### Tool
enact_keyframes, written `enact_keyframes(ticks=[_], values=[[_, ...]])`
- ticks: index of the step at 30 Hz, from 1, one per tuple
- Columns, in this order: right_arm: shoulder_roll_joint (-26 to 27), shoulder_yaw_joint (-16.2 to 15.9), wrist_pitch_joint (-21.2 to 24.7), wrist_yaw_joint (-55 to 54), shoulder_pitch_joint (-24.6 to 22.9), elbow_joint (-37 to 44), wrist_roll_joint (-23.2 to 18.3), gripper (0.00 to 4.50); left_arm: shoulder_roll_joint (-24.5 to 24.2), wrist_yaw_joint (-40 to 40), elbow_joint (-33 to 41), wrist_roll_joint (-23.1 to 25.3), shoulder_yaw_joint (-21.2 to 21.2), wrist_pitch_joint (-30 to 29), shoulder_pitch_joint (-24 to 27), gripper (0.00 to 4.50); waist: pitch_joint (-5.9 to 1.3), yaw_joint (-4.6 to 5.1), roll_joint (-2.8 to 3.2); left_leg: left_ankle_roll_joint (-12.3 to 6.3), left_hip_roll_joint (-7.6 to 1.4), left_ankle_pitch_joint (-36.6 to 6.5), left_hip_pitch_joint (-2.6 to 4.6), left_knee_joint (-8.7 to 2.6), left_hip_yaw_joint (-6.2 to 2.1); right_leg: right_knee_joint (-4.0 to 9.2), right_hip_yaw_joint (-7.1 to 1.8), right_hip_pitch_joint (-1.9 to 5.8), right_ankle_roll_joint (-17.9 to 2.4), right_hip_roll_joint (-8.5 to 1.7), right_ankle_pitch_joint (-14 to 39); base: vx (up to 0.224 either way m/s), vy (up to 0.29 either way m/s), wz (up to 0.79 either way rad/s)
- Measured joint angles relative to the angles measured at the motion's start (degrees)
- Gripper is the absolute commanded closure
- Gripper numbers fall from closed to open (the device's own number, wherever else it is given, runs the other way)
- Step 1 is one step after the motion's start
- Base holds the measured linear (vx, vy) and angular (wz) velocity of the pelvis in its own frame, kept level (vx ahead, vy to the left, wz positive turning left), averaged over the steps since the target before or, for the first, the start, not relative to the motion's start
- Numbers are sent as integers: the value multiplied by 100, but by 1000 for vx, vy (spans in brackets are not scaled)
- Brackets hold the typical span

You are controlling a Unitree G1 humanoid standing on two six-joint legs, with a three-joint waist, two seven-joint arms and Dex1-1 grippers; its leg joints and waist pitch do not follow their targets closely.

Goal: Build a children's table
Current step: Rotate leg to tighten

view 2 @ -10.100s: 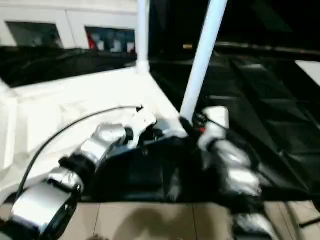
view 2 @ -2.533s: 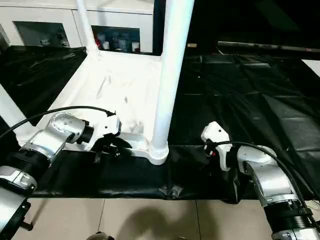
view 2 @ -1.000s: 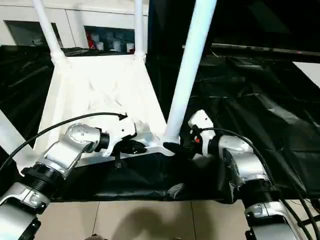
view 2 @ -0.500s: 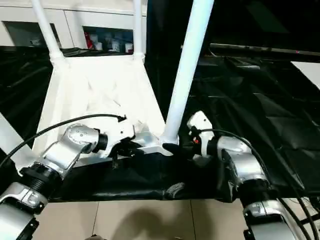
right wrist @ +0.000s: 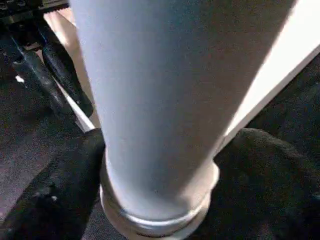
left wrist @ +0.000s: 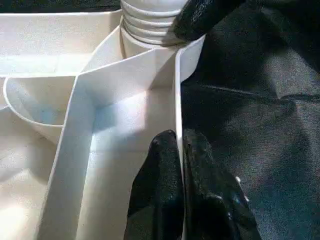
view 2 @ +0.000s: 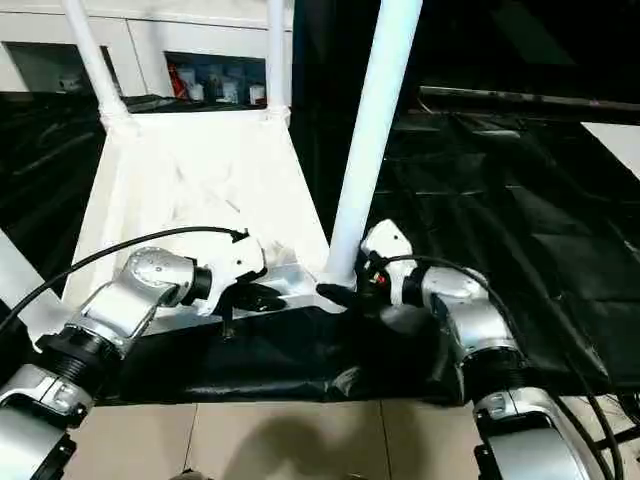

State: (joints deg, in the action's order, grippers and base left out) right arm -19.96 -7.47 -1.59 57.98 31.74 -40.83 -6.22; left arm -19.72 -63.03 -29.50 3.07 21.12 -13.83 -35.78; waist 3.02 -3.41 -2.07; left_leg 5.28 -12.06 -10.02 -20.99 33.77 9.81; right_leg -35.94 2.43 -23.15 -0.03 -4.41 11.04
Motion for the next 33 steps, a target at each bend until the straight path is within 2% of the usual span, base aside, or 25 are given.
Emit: enact_keyframes(ticks=[11, 15, 21, 27, 33], values=[[91, -97, -258, 4, 44, -231, 96, 144, -14, 7, 1, 2, -11, -26, 1, 450, 3, 14, -7, 0, 0, 0, -1, -2, 0, -1, 0, 0, -1, 0, 0, 0, 0, 0], [105, -96, -281, 6, 46, -259, 106, 165, -15, 9, 2, 1, -15, -46, 2, 450, 2, 22, -10, 0, 0, 0, 0, -2, 0, -1, -1, 0, -2, 0, -1, 0, 0, 0], [196, -11, -267, -130, 43, -336, 13, 173, 18, 122, 23, -8, -76, -101, 28, 450, 3, 41, -11, 1, 0, 0, -1, -7, 1, -1, -2, 1, -2, 0, -1, 0, 0, 0], [1076, 664, -139, -2654, 44, -554, 22, 174, 781, 1347, -726, 105, -340, -414, -413, 450, 4, 57, -10, 3, 7, 1, 2, -14, 2, -1, -13, -15, -3, 0, -12, 0, 0, 0], [1553, 853, -3, -3928, 17, -443, 101, 174, 1228, 1940, -981, 214, -378, -563, -580, 450, -17, 20, 10, 2, 9, 0, 1, -26, 2, 30, -13, -2, -1, 0, -11, 0, 0, 0]])
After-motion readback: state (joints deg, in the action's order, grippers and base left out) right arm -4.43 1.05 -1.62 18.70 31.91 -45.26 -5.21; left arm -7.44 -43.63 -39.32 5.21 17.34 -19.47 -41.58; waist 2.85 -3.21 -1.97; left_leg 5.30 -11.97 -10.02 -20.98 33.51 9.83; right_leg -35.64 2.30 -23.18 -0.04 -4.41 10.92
